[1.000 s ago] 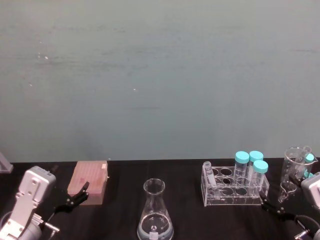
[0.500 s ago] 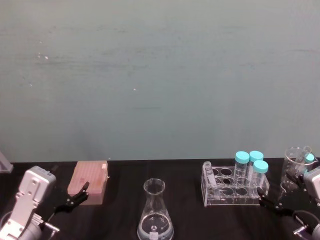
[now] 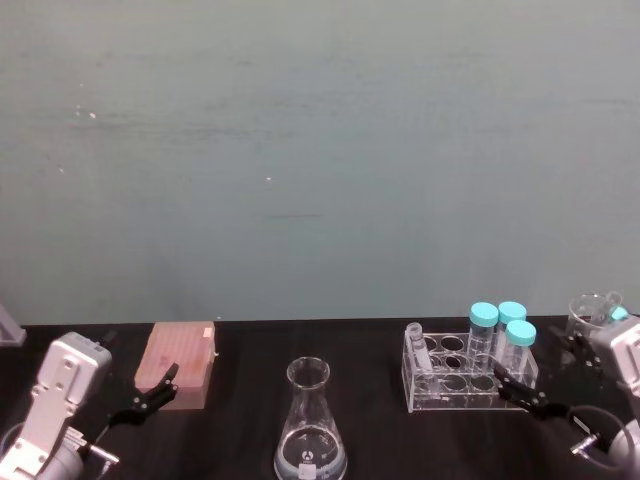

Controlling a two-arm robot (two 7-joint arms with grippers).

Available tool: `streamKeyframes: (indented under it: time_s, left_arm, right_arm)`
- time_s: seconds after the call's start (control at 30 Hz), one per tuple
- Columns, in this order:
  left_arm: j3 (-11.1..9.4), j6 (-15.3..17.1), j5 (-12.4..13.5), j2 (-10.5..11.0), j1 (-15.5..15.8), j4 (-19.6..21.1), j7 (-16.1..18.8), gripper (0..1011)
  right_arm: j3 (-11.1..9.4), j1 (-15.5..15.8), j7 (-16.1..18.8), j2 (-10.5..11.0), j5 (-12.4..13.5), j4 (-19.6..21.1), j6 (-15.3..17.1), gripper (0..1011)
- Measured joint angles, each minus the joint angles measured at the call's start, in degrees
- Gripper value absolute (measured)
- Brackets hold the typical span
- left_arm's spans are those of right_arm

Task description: Pour the liquid from the test tube into the beaker using one hand.

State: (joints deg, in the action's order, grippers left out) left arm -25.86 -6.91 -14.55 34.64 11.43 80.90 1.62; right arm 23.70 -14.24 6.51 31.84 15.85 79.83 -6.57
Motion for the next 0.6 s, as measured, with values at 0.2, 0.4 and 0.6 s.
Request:
streamKeyframes:
  time_s: [0.2,0.4,0.6]
  left_arm:
    - [0.0,0.0,0.0,0.0,0.0,0.0,0.0,1000]
    - [0.0,0.0,0.0,0.0,0.0,0.0,0.0,1000]
    - [0.0,0.0,0.0,0.0,0.0,0.0,0.0,1000]
  right_arm:
    - [0.44,-2.54,3.43,-1.33,-0.33,-2.16,-0.72,1000]
    - [0.95,-5.71,6.52,-3.06,-1.0,-5.32,-1.52,1000]
    - [1.28,-8.6,9.43,-5.01,-1.08,-9.39,-2.1,1000]
